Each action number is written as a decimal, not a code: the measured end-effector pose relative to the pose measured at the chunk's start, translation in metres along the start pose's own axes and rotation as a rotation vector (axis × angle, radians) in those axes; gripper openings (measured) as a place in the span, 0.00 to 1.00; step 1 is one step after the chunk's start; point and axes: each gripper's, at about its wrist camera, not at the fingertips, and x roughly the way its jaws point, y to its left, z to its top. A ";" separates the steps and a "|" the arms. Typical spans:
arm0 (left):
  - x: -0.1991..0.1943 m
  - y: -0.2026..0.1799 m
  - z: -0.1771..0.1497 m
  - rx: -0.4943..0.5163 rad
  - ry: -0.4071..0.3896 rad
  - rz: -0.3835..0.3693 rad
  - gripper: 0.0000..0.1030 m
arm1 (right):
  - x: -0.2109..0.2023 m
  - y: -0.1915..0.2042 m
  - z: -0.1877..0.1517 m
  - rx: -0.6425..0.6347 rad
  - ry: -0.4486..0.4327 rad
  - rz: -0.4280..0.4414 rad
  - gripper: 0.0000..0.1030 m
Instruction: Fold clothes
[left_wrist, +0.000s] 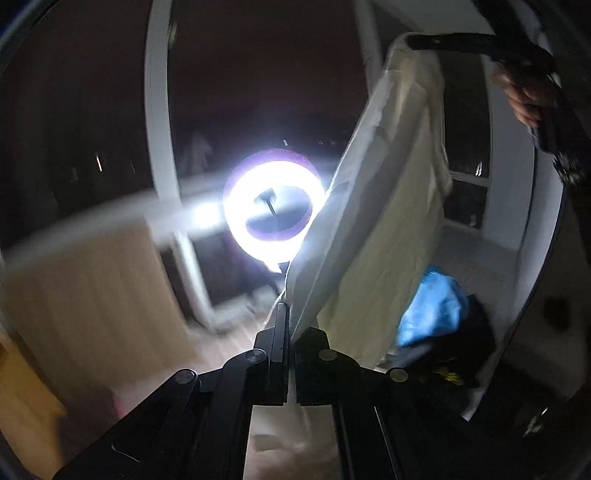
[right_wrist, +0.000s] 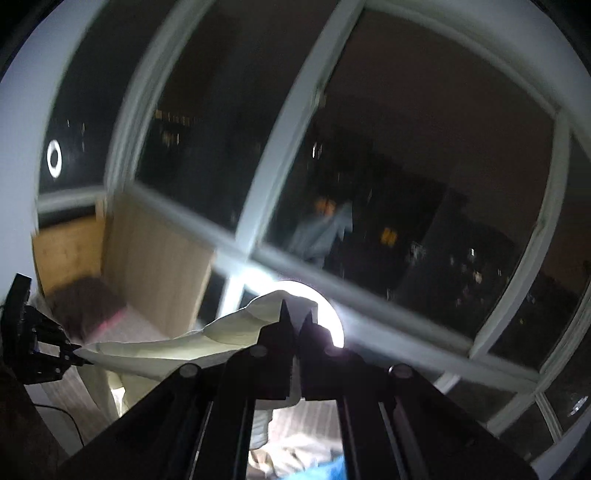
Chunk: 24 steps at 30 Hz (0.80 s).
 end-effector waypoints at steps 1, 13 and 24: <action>-0.002 -0.004 0.001 0.033 0.022 0.020 0.01 | -0.011 -0.002 0.004 0.020 -0.040 0.012 0.02; -0.075 -0.040 0.032 0.337 0.104 0.245 0.01 | -0.067 0.015 0.034 -0.001 -0.159 -0.026 0.02; -0.130 -0.034 0.003 0.381 0.143 0.277 0.02 | -0.051 0.050 0.021 -0.067 -0.168 0.010 0.02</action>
